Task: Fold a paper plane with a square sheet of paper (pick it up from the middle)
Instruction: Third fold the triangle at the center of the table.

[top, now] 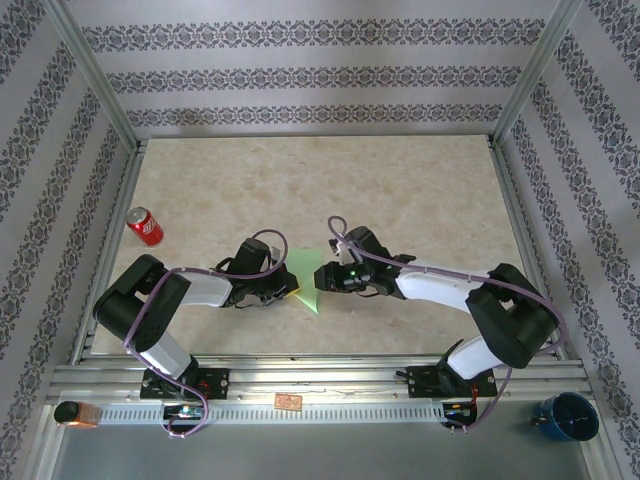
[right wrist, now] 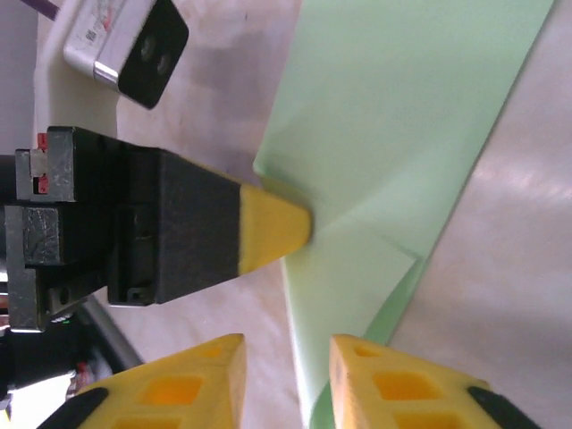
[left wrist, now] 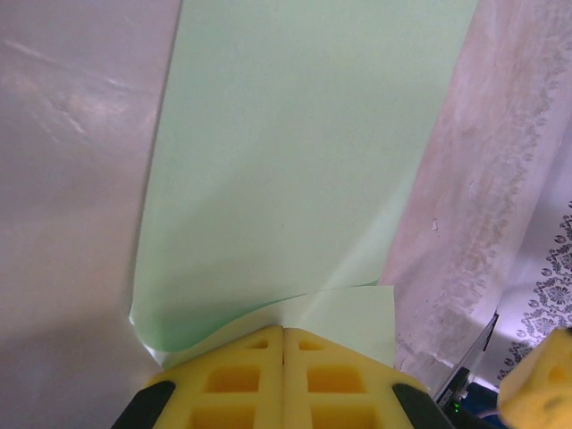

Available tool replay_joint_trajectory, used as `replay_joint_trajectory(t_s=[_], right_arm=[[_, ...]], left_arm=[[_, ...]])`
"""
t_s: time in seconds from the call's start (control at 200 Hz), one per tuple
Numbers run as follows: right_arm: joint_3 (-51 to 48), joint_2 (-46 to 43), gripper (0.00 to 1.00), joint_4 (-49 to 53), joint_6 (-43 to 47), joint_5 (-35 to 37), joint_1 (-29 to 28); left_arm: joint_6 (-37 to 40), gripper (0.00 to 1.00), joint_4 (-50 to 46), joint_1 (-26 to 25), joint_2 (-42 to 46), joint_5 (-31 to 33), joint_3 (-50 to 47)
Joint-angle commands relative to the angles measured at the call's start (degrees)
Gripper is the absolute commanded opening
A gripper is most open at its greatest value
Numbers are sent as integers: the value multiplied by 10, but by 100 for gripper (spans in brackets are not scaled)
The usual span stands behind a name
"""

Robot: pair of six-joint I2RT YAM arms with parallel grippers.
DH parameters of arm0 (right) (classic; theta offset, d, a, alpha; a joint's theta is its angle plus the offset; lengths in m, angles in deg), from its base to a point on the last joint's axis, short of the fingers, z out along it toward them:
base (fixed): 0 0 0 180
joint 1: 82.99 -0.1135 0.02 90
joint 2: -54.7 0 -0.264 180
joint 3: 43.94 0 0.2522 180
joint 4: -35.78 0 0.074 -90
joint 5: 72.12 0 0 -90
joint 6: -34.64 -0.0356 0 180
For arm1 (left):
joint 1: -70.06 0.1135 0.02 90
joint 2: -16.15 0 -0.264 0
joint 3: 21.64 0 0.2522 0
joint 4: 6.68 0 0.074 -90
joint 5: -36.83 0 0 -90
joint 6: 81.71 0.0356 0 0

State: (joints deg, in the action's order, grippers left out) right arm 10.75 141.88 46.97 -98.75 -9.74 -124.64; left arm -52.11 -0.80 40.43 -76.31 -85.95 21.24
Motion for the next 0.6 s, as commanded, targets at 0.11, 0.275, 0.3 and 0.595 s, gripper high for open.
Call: replay_joint_trajectory(t_s=[0.11, 0.275, 0.3, 0.595], right_arm=[[66, 67, 12, 49, -19, -34, -51], [98, 103, 9, 80, -6, -26, -62], [103, 108, 9, 87, -2, -27, -62], [128, 153, 8, 115, 12, -27, -68]], left_arm=[[18, 0, -24, -5, -5, 21, -12], [19, 0, -23, -5, -10, 20, -10], [19, 0, -23, -5, -10, 21, -10], [18, 0, -22, -5, -9, 20, -7]])
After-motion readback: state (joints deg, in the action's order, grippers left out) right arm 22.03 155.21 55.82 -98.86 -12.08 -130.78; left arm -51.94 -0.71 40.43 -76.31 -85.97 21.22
